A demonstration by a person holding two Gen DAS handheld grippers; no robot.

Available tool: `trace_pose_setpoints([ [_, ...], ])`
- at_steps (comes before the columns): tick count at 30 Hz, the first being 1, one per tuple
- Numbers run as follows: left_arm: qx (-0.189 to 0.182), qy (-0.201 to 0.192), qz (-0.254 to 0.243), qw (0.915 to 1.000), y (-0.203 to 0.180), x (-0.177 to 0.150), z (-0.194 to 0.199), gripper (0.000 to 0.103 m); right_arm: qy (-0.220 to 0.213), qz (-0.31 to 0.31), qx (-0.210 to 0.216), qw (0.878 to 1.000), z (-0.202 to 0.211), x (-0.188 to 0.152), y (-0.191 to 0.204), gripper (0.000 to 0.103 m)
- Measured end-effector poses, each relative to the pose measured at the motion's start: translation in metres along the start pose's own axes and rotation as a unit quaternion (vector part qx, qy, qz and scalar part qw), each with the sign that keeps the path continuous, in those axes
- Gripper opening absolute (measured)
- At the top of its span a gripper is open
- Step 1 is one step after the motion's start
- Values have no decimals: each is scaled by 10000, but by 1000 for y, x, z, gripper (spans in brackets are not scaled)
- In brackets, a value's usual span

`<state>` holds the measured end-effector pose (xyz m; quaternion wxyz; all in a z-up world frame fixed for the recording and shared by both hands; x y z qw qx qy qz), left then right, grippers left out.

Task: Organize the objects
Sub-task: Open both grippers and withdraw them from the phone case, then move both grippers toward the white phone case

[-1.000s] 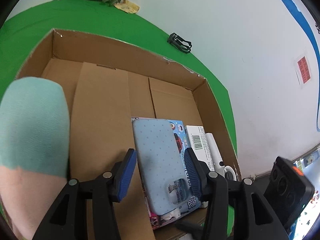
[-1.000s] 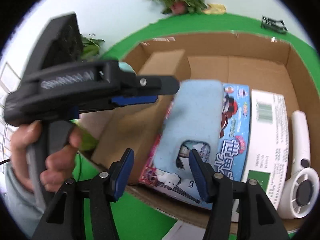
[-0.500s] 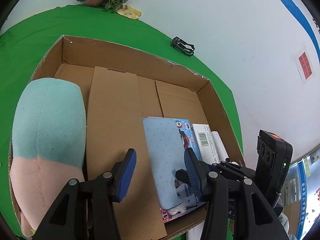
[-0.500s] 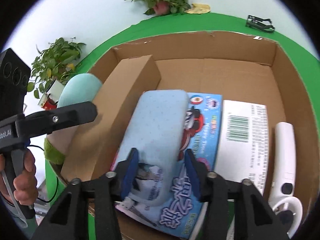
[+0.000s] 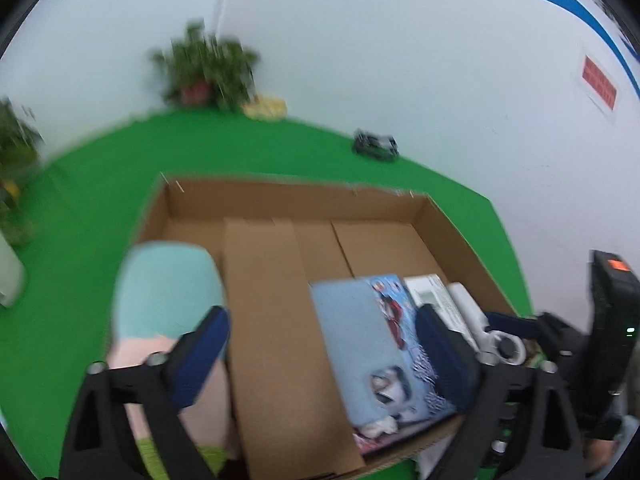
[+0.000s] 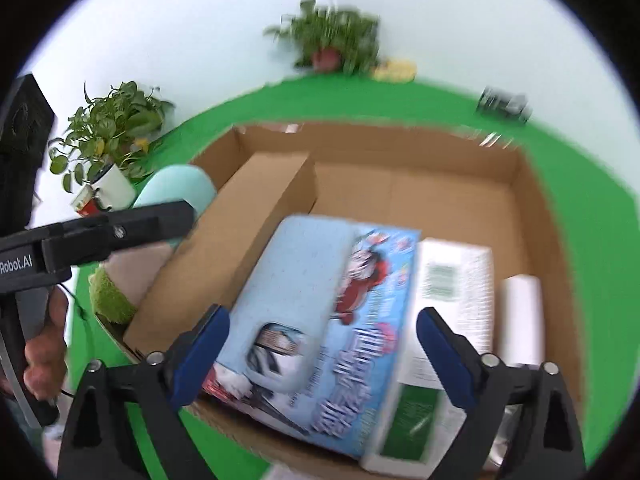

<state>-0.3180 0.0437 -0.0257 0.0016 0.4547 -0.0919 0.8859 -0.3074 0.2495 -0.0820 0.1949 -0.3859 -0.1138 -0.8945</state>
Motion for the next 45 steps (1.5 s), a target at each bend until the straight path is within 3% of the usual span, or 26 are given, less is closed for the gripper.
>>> trace_pose_setpoints([
  [2, 330, -629, -263, 9971, -12, -5, 26, 103, -86, 8, -258, 9996, 17, -8, -3, 102],
  [8, 822, -994, -579, 9899, -48, -31, 67, 103, -305, -122, -627, 9975, 60, -39, -6, 102],
  [14, 1102, -771, -856, 9872, -81, -61, 84, 103, -520, -347, -233, 9978, 84, -64, 0, 102],
  [19, 970, -587, -837, 9900, -90, -76, 92, 103, -446, -389, 138, 9982, 89, -91, 9, 102],
  [27, 965, -357, -795, 9915, -92, -89, 89, 103, -346, -340, 74, 9988, 87, -122, 25, 102],
  [31, 580, 106, -667, 9960, -92, -103, 70, 103, -271, -241, 145, 9992, 84, -130, 31, 102],
  [34, -126, 655, -350, 9972, -89, -116, 53, 103, -216, -128, 282, 9993, 82, -133, 42, 102],
  [37, -804, 1176, 63, 9898, -86, -132, 34, 102, -137, -96, 331, 9993, 77, -137, 48, 102],
  [45, -1612, 1702, 319, 9716, -93, -154, 3, 100, -10, -131, 360, 9993, 72, -145, 48, 102],
])
Point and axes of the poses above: each gripper's, at about its wrist camera, not at the fingertips, and z roughly against the way its jaws point, y to its left, x to its top, the point moved 2 cm from there along -z, roughly the way its jaws point, and after that the axes turned 3 degrees about -y, right-handed, at the moved point
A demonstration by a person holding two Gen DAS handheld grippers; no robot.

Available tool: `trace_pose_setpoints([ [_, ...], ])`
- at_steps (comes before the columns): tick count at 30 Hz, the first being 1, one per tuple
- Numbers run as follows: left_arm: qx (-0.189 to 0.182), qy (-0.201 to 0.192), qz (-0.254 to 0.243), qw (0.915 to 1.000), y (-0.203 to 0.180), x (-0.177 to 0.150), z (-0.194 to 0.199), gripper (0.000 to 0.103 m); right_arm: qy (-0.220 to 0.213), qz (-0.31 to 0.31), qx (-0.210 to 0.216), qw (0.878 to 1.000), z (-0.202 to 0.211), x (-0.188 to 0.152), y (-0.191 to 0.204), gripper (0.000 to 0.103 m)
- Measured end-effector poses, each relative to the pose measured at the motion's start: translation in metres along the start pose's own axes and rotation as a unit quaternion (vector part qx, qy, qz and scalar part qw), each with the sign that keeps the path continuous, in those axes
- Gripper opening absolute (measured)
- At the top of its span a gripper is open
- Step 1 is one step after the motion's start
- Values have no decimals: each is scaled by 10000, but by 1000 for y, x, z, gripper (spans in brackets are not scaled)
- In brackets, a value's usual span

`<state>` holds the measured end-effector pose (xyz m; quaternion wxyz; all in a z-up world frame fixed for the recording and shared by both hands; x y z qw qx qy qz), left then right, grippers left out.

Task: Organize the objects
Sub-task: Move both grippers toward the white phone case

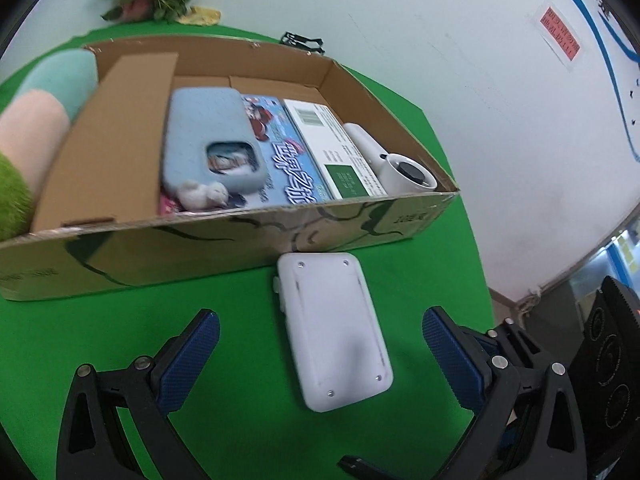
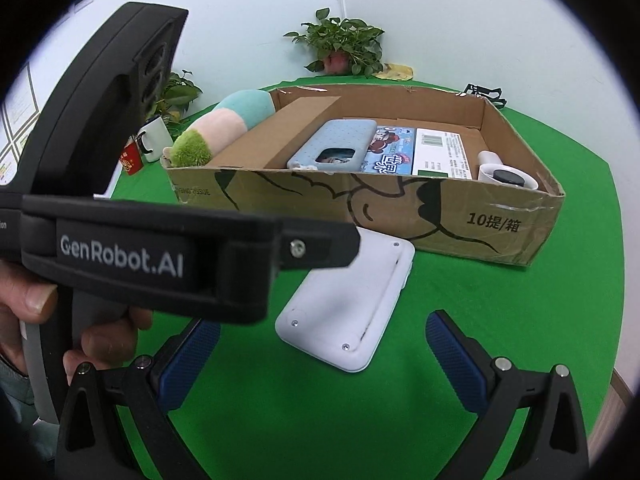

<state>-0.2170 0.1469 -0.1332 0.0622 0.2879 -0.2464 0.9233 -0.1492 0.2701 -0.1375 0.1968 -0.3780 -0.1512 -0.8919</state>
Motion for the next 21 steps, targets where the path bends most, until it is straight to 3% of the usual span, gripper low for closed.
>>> trace_pose_setpoints([
  [3, -220, 120, 187, 9995, 8, 3, -14, 93, 93, -52, 32, 9999, -6, 0, -3, 102],
  [7, -515, 353, 536, 9966, 21, 5, -29, 72, 181, -76, 45, 9998, -12, 0, -6, 102],
  [13, -798, 541, 569, 9937, 22, 2, -38, 59, 336, -191, -91, 9992, -21, -2, -13, 100],
  [18, -991, 682, 586, 9910, 19, -1, -38, 59, 410, -238, -128, 9988, -25, -3, -17, 98],
  [21, -1070, 770, 648, 9892, 19, -1, -41, 51, 439, -313, -212, 9983, -27, -3, -22, 97],
])
Point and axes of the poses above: each gripper's, at about its wrist camera, not at the fingertips, and z roughly against the way its jaws point, y to its left, x to its top, the point moved 2 cm from there along -z, roughly the way its jaws point, and after that the axes turned 3 degrees about -y, right-handed, at the moved point
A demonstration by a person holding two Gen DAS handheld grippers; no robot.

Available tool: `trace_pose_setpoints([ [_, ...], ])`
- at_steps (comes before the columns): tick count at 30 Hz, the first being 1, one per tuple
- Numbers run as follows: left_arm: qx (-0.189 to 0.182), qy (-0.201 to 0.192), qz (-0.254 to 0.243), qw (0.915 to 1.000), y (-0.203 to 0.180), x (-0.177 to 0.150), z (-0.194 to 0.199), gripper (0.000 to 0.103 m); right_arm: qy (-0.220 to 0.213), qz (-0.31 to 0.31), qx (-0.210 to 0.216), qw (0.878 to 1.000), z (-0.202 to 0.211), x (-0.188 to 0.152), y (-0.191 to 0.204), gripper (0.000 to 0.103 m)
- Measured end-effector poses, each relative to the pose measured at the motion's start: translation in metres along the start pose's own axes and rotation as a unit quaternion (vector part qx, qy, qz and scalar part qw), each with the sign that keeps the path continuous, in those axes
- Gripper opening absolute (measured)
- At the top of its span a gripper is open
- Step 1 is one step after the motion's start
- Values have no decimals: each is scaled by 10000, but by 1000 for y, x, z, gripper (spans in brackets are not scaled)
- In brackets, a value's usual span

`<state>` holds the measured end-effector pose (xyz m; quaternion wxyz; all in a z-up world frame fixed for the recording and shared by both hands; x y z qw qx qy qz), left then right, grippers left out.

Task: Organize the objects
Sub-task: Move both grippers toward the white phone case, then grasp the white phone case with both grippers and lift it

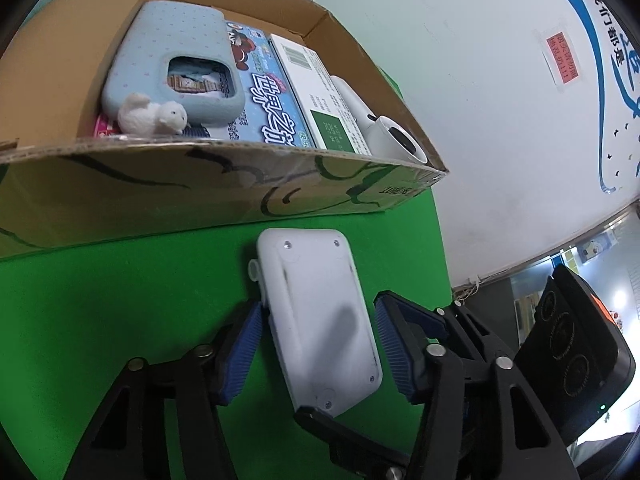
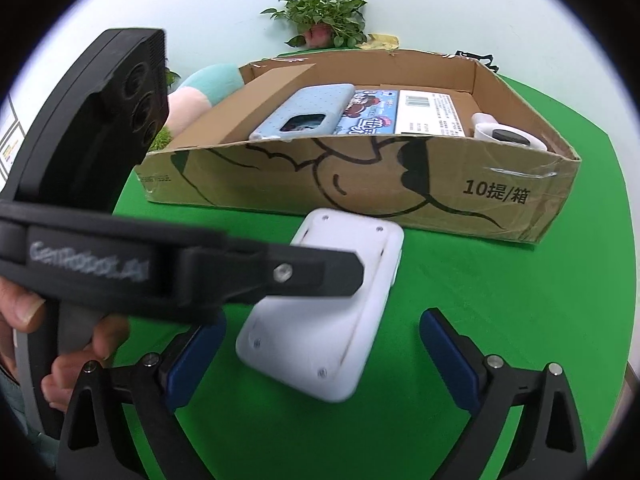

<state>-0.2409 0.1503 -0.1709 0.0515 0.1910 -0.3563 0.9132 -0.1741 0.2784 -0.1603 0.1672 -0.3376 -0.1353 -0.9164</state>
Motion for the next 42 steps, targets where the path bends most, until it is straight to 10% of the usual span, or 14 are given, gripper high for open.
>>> trace_pose_setpoints([
  [10, 52, 97, 92, 9999, 2, -5, -1, 28, 184, 25, -51, 9998, -4, -1, 3, 78],
  [26, 72, 56, 83, 9999, -12, -35, 12, 25, 231, -195, -226, 9993, 12, -21, 6, 70],
  [42, 221, -953, -773, 9922, -69, -20, 82, 21, -954, -125, -394, 9946, 59, 15, 18, 67],
])
Point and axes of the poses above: each gripper's, at about its wrist camera, not at the fingertips, and z roughly against the way its jaws point, y to its left, x to its top, the point moved 2 cm from there along -z, roughly the way its jaws point, and after that the axes turned 3 degrees about -y, right-handed, at the moved point
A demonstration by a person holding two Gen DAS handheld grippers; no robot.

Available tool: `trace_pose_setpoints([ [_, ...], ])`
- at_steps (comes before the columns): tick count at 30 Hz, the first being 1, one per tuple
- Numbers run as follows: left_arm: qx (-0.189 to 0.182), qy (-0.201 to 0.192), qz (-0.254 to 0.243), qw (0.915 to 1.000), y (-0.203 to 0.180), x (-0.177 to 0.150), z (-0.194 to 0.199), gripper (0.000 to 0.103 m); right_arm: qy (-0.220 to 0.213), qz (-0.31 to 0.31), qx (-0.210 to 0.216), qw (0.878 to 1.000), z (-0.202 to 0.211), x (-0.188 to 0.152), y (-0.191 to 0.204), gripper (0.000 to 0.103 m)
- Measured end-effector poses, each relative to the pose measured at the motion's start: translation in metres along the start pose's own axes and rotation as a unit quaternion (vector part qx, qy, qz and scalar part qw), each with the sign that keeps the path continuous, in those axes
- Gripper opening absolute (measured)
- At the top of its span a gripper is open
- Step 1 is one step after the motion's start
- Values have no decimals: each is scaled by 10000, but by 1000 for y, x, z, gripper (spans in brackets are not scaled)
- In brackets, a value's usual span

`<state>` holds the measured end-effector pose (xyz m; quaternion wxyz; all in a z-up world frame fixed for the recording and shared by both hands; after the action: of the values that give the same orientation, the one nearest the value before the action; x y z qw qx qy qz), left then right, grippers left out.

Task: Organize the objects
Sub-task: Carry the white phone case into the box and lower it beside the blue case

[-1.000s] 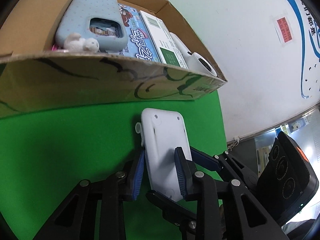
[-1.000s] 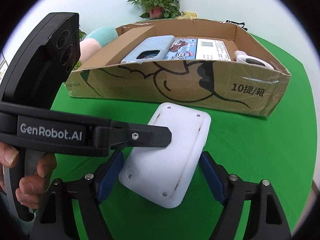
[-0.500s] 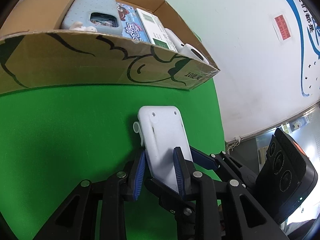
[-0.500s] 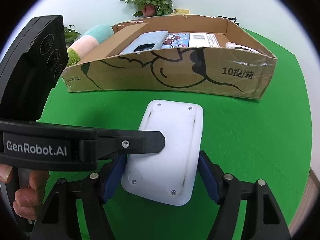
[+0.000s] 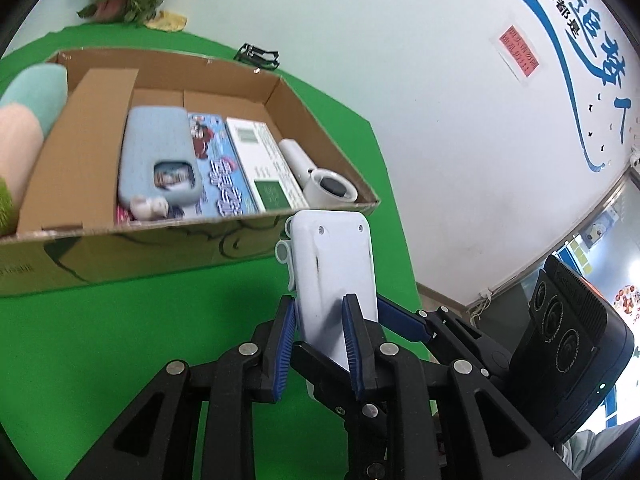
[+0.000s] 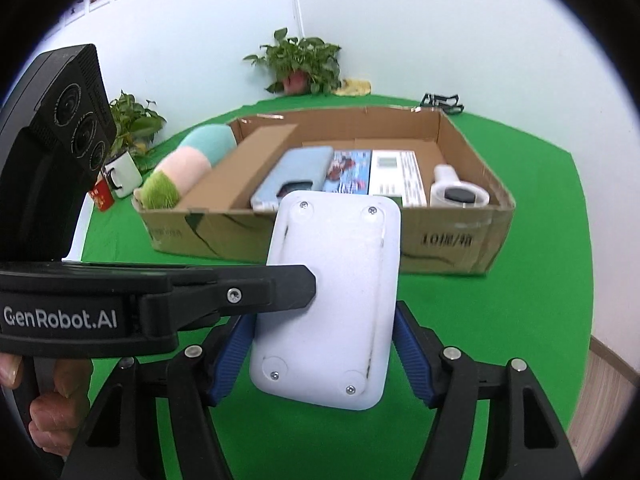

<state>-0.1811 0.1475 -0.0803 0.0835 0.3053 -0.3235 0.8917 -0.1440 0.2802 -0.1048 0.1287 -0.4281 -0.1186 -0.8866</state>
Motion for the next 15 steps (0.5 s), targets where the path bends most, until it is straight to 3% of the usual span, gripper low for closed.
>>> trace_pose_setpoints([
  [10, 1, -420, -58, 9991, -1, 49, 24, 21, -354, 110, 40, 9993, -3, 43, 8, 67],
  [15, -8, -574, -110, 9983, 2, 93, 22, 21, -487, 243, 21, 9985, -13, 81, 7, 67],
])
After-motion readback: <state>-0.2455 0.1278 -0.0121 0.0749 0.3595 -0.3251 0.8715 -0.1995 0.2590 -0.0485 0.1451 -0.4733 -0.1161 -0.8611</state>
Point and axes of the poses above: each gripper's, at about its wrist camera, not at the fingertips, and z roughly against the way its jaws point, y to its left, x to its top, the point moved 2 cm from there along -z, roughly the way its jaws point, and after that the axes turned 3 degrees about -y, right-handed, at the moved point
